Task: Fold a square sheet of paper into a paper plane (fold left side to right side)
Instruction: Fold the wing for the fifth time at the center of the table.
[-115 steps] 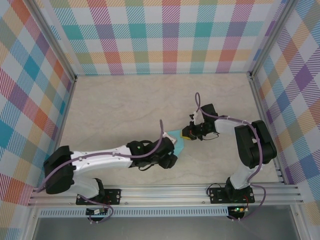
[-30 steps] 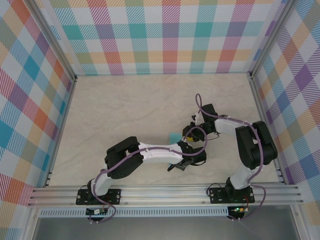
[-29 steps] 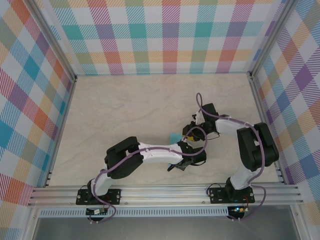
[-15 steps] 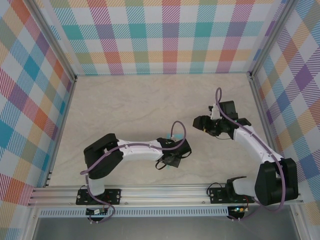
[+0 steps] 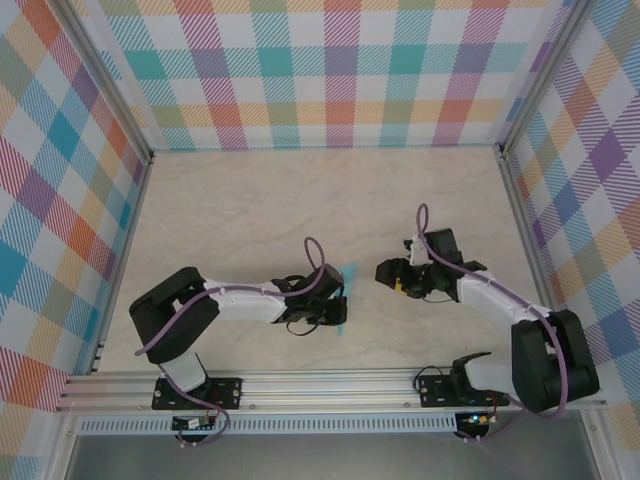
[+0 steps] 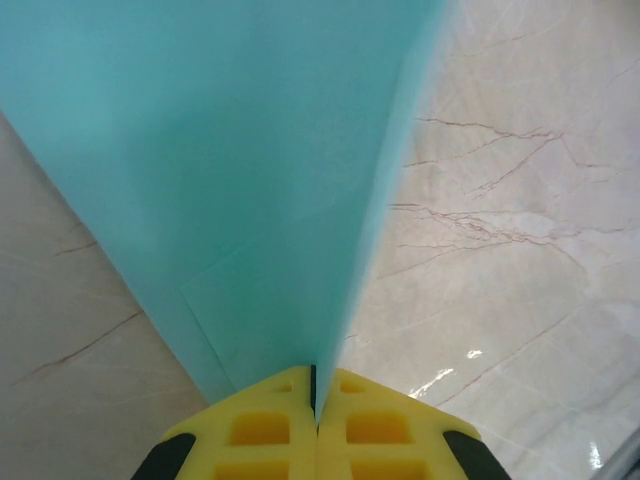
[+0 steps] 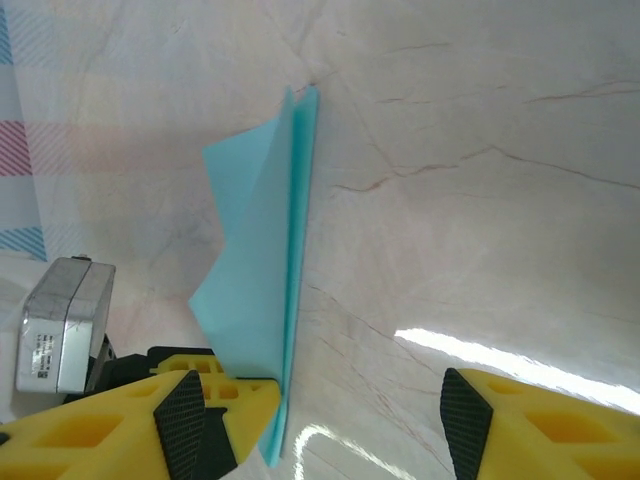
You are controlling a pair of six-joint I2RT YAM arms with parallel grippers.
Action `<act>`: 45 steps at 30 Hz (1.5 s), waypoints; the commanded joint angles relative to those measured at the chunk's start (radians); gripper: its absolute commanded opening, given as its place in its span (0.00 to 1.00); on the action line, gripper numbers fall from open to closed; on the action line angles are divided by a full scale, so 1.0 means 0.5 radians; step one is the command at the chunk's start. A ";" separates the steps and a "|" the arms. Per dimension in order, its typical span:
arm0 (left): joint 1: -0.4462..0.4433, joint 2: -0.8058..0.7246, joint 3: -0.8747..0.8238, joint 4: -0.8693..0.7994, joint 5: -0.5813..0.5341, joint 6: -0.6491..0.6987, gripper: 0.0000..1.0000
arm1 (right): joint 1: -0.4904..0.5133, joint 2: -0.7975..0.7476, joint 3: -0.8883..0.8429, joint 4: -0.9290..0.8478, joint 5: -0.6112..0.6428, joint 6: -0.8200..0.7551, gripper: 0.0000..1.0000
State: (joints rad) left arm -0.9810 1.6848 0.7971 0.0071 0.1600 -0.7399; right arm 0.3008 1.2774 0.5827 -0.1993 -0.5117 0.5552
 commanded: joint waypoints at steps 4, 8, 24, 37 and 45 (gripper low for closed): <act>0.095 -0.105 -0.179 0.378 0.171 -0.184 0.00 | 0.260 0.207 0.055 0.402 0.044 0.200 0.63; 0.112 -0.114 -0.231 0.453 0.196 -0.226 0.00 | 0.363 0.330 0.128 0.417 0.103 0.223 0.60; 0.130 -0.062 -0.300 0.560 0.209 -0.285 0.00 | 0.517 0.732 0.396 0.263 0.137 0.345 0.42; 0.130 -0.050 -0.308 0.559 0.211 -0.286 0.09 | 0.537 0.938 0.520 0.027 0.186 0.393 0.41; 0.129 -0.104 -0.321 0.542 0.195 -0.284 0.23 | 0.537 0.973 0.525 0.010 0.198 0.395 0.40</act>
State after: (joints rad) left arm -0.9268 1.6539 0.6567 0.2687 0.2535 -0.8799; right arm 0.5629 1.7248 0.8417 -0.1600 -0.4305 0.7464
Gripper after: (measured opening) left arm 0.219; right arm 0.401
